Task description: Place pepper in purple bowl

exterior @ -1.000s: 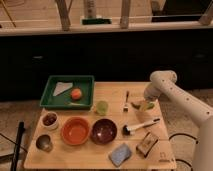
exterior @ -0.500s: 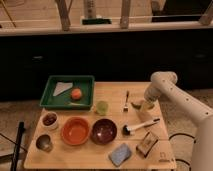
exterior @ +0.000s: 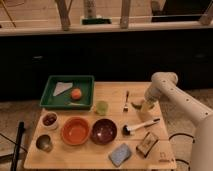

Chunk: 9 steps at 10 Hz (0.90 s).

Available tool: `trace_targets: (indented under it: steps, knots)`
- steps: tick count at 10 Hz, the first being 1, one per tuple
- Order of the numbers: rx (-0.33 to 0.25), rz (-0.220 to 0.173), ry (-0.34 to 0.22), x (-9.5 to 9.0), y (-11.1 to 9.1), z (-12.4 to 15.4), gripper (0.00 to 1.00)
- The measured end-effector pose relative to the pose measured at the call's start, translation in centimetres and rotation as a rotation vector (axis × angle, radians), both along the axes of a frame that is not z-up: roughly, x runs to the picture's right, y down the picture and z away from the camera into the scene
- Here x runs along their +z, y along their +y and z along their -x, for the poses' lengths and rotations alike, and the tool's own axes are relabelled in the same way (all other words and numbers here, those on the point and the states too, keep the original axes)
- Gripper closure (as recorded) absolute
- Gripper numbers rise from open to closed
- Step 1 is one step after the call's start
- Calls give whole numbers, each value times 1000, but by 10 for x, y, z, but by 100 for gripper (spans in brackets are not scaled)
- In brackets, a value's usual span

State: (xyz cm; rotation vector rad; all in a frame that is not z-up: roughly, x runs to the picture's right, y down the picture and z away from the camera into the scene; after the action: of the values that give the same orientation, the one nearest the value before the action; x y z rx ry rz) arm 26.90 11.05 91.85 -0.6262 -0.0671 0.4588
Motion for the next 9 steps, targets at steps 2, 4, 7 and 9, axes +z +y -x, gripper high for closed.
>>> trace_targets:
  steps: [2,4,7,9]
  knots:
    - [-39,-12,-18,3,3,2,20]
    - [-81,-20,-39,6,5,5,20]
    - [-136,-16,-75,11,11,6,21]
    - [-170,-13,-99,12,16,5,39]
